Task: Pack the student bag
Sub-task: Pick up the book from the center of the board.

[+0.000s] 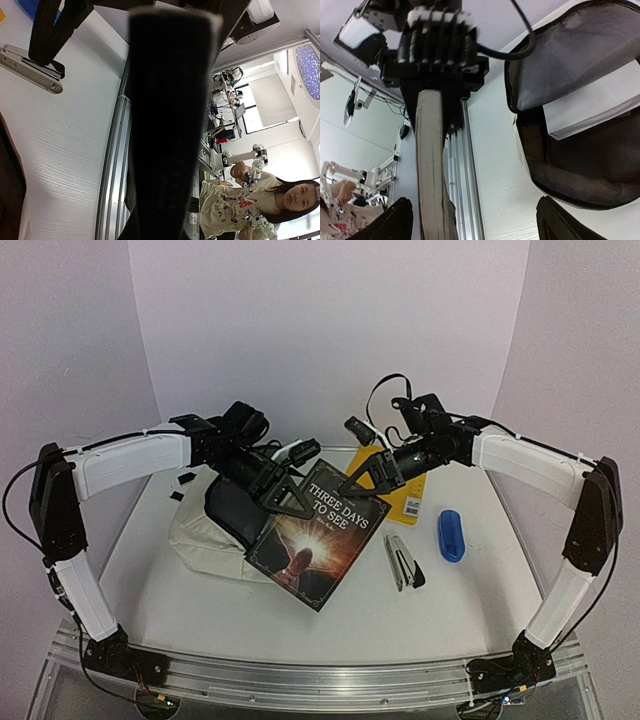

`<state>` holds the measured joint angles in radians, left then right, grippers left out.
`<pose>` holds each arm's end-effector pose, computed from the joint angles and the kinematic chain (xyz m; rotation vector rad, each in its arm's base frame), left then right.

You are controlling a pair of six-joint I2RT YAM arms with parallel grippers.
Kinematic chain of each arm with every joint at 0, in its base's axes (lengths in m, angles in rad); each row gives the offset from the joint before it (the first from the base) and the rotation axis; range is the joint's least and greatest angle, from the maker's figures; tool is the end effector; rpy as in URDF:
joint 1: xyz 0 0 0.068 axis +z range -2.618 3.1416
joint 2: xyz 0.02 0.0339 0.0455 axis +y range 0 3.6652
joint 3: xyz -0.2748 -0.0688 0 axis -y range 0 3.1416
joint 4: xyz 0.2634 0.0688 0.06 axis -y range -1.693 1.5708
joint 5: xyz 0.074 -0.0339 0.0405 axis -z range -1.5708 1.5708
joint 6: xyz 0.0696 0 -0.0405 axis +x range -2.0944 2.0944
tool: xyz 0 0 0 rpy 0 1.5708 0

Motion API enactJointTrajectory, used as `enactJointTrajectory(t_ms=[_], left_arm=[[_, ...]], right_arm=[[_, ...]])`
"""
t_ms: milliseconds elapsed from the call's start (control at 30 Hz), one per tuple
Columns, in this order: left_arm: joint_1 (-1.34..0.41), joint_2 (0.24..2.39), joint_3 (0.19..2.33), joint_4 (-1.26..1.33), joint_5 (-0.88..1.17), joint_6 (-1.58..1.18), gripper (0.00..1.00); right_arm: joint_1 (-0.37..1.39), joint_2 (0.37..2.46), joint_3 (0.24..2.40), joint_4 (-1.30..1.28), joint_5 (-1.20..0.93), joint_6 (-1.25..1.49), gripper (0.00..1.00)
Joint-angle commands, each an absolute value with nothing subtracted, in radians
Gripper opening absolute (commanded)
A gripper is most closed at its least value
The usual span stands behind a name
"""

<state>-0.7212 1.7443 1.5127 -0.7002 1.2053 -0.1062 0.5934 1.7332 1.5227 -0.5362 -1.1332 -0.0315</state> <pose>0.2549 -0.3107 0.3027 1.2603 2.1446 -1.8506 0.3051 0.2818 0.3180 -1.2440 1.8836 1.5929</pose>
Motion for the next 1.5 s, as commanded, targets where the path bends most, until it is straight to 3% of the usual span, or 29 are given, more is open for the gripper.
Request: enactJointTrajectory(t_ms=[0, 267, 400, 467, 500, 533, 633, 667, 867, 1000, 1233, 1300, 1433, 1467], left_arm=[[-0.727, 1.768, 1.606, -0.782, 1.26, -0.033, 0.0], [-0.726, 1.793, 1.648, -0.807, 1.239, -0.01, 0.0], [-0.724, 1.789, 1.653, -0.775, 1.192, -0.04, 0.0], [-0.717, 1.776, 1.641, -0.745, 1.14, -0.071, 0.03], [-0.709, 1.765, 1.63, -0.718, 1.098, -0.092, 0.11], [-0.702, 1.756, 1.621, -0.703, 1.075, -0.107, 0.19], [-0.625, 1.706, 1.544, -0.617, 0.952, -0.214, 0.57], [-0.592, 1.686, 1.516, -0.586, 0.929, -0.248, 0.64], [-0.398, 1.519, 1.318, -0.433, 0.719, -0.431, 0.83], [-0.278, 1.472, 1.254, -0.453, 0.638, -0.51, 0.88], [-0.171, 1.49, 1.158, -0.46, 0.6, -0.571, 0.88], [-0.171, 1.518, 1.158, -0.463, 0.619, -0.573, 0.86], [-0.17, 1.554, 1.152, -0.438, 0.658, -0.576, 0.61], [-0.171, 1.557, 1.153, -0.436, 0.66, -0.576, 0.6]], right_arm=[[0.612, 1.736, 1.532, -0.559, -1.186, -0.062, 0.73], [0.626, 1.701, 1.512, -0.591, -1.296, -0.12, 0.33], [0.627, 1.684, 1.502, -0.585, -1.287, -0.128, 0.01], [0.626, 1.68, 1.502, -0.579, -1.24, -0.114, 0.0], [0.626, 1.68, 1.505, -0.571, -1.203, -0.095, 0.0], [0.626, 1.682, 1.508, -0.565, -1.166, -0.083, 0.0], [0.614, 1.67, 1.491, -0.437, -1.028, 0.066, 0.0], [0.6, 1.664, 1.475, -0.403, -1.009, 0.12, 0.0], [0.493, 1.548, 1.345, -0.055, -0.917, 0.445, 0.0], [0.463, 1.482, 1.288, 0.067, -0.85, 0.58, 0.0], [0.454, 1.438, 1.252, 0.098, -0.713, 0.704, 0.0], [0.454, 1.428, 1.248, 0.098, -0.686, 0.711, 0.0], [0.453, 1.412, 1.242, 0.097, -0.676, 0.713, 0.0], [0.453, 1.411, 1.242, 0.097, -0.676, 0.713, 0.0]])
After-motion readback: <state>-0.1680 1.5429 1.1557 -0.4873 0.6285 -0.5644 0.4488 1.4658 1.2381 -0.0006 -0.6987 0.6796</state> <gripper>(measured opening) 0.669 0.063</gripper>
